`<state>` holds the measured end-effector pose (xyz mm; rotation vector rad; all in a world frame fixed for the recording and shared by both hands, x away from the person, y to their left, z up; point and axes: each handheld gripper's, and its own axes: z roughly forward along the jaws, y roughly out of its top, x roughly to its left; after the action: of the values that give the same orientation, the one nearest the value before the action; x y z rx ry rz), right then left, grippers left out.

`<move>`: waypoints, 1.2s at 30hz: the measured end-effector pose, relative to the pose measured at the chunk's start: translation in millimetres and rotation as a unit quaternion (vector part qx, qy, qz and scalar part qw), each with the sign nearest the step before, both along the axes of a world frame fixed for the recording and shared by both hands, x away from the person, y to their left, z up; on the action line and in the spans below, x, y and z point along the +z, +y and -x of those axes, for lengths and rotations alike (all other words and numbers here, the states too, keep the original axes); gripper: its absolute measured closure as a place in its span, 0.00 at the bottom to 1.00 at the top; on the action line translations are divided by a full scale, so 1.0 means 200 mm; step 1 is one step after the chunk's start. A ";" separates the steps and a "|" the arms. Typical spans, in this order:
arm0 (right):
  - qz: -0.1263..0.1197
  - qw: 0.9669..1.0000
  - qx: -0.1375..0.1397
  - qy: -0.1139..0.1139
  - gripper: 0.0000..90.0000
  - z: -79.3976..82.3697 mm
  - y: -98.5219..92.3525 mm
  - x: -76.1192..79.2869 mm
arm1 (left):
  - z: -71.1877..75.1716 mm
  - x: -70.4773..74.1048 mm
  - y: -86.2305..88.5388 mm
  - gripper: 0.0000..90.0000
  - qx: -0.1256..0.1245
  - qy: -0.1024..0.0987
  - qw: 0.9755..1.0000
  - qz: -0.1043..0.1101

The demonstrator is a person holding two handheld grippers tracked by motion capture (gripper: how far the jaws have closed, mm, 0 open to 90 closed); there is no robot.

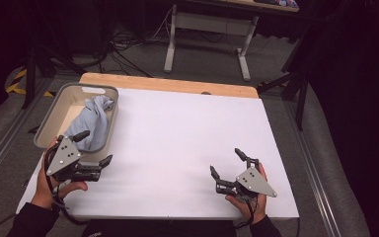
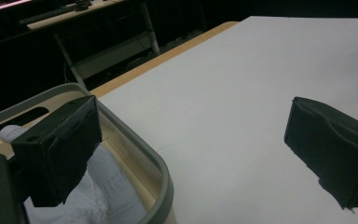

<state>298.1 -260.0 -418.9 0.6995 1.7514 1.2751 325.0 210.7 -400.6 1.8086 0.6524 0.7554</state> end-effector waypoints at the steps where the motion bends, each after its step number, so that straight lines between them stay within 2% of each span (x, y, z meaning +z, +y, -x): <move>1: 0.000 1.000 -0.001 -0.001 0.08 0.00 0.00 0.00 | 0.00 0.00 0.00 0.05 0.000 -0.001 1.000 -0.001; 14: 0.000 1.000 -0.001 -0.007 0.08 0.01 -0.01 0.01 | 0.04 -0.04 -0.05 0.06 -0.013 -0.003 1.000 -0.019; 22: -0.001 1.000 -0.001 -0.007 0.08 0.01 -0.01 0.01 | 0.04 -0.04 -0.05 0.06 -0.014 -0.002 1.000 -0.019; 26: -0.001 1.000 -0.001 -0.005 0.08 0.01 -0.01 0.01 | 0.02 -0.02 -0.03 0.05 -0.006 0.006 1.000 -0.011; 33: -0.001 1.000 -0.001 0.001 0.08 0.00 -0.01 0.01 | -0.05 0.05 0.04 0.04 0.023 0.014 1.000 -0.003; 34: -0.001 1.000 -0.002 0.004 0.08 0.00 -0.01 0.01 | -0.11 0.08 0.07 0.04 0.036 0.028 0.999 -0.001; 36: 0.002 1.000 -0.002 0.007 0.08 0.00 -0.01 0.01 | -0.14 0.09 0.08 0.04 0.041 0.030 0.999 0.001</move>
<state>298.9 -262.7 -417.3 0.7100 1.7620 1.2681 352.3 227.4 -382.1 1.8172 0.7702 0.7558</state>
